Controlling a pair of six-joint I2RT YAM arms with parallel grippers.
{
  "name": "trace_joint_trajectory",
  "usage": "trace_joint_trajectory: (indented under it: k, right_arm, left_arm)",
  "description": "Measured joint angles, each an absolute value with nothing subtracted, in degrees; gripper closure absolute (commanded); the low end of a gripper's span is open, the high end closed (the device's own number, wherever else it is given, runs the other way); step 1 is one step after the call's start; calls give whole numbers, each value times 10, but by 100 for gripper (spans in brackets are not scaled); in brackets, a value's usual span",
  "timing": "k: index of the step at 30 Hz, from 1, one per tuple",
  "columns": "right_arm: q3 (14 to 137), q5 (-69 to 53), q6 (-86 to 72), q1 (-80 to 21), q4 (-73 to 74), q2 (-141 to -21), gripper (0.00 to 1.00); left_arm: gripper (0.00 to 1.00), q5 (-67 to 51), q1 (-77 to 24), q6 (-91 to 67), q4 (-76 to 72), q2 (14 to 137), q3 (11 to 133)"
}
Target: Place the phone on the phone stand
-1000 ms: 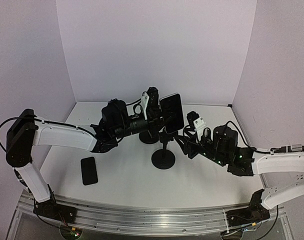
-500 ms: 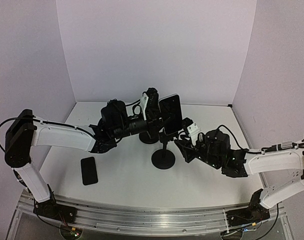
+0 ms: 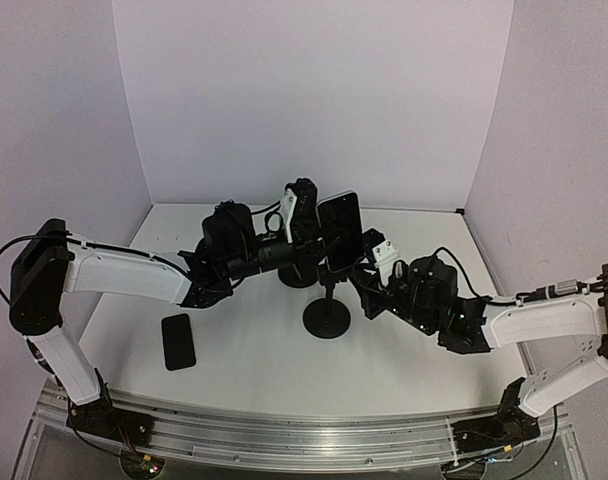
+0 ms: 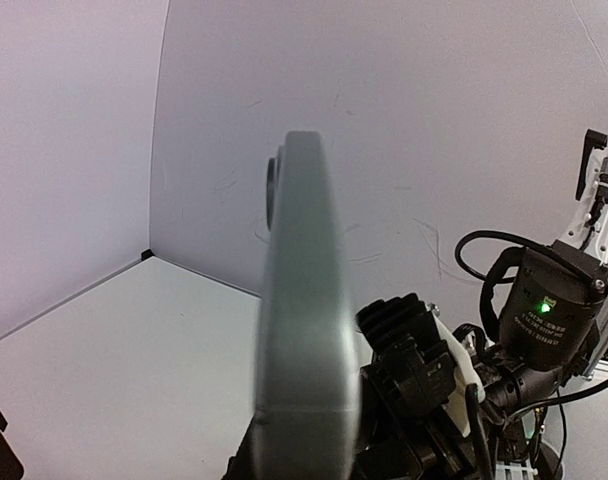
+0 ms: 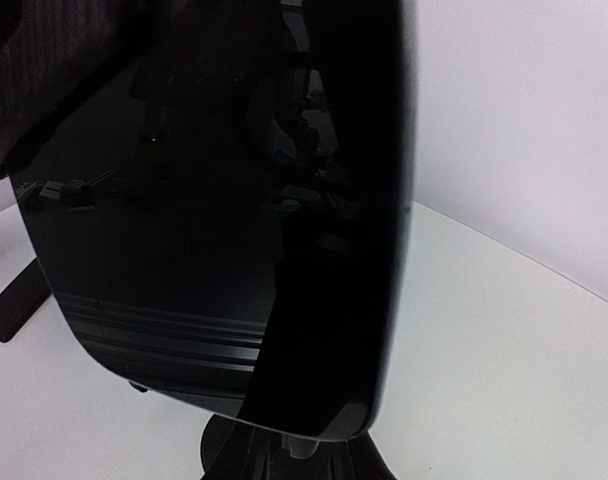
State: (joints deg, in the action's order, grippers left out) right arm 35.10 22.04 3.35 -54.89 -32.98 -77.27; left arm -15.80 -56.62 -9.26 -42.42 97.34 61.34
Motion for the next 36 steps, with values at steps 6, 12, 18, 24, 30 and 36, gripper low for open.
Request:
trace_joint_trajectory:
  k: [6,12,18,24,30,36]
  right_arm:
    - [365,223,41,-546,-329,-791,90]
    - [365,224,39,-545,-329,-791,92]
    - [366,225,30,-545,-329,-792,97]
    - [369,237,8,-546,-328,-794,100]
    - [369,256,-16,-550,-326,-796,100]
    - [374,266,-23,-554,-325,-801,100]
  left_arm:
    - [100,-152,-566,-92,-425,973,613]
    - [100,-142,-566,-88,-424,973,613]
    - [100,-130,-566,-89,-426,974,613]
    - [100,-111,-566,-99,-430,981,613]
    - [100,-103,-566,-107,-436,983,603]
    - [100,-108,-567,-123,-446,984,596]
